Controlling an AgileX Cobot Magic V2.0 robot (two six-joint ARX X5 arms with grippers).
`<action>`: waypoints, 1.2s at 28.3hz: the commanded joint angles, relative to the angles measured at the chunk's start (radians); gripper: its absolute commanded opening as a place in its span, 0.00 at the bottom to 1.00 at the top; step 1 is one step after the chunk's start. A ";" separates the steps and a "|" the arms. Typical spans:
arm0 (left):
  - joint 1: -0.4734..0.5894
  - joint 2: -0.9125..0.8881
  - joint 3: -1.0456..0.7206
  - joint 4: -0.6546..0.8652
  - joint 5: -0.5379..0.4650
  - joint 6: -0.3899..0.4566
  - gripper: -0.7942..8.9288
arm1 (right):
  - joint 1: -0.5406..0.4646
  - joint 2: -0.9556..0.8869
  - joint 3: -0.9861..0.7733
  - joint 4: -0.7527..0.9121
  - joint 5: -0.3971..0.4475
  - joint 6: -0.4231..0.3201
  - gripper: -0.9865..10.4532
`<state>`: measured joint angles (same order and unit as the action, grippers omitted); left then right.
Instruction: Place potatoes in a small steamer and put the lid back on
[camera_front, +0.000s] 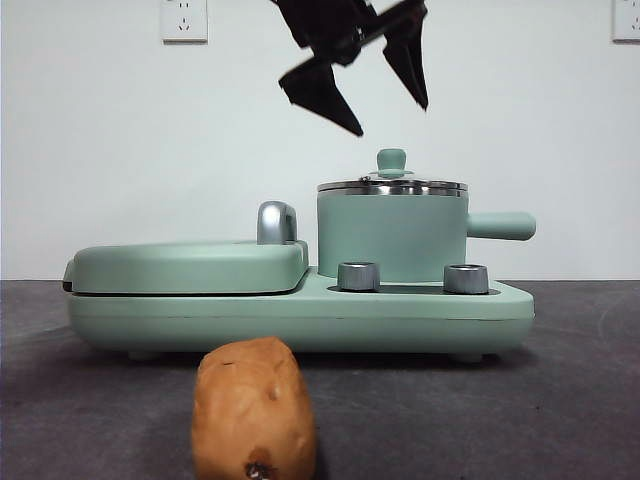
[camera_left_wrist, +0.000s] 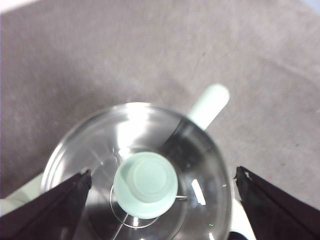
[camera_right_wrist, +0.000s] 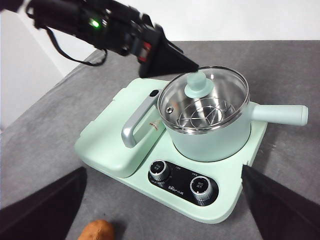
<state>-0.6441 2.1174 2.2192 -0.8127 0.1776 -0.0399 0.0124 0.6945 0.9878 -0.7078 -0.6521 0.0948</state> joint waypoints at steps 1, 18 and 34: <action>-0.018 0.040 0.032 0.016 -0.005 0.013 0.54 | 0.002 0.004 0.016 0.004 -0.002 0.006 0.52; -0.038 0.097 0.031 0.024 -0.071 0.032 0.52 | 0.002 0.003 0.016 0.004 -0.002 0.008 0.52; -0.038 0.107 0.031 0.023 -0.071 0.032 0.10 | 0.002 0.003 0.016 0.004 -0.002 0.007 0.52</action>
<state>-0.6701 2.1944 2.2196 -0.7975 0.1017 -0.0128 0.0124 0.6941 0.9878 -0.7078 -0.6525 0.1005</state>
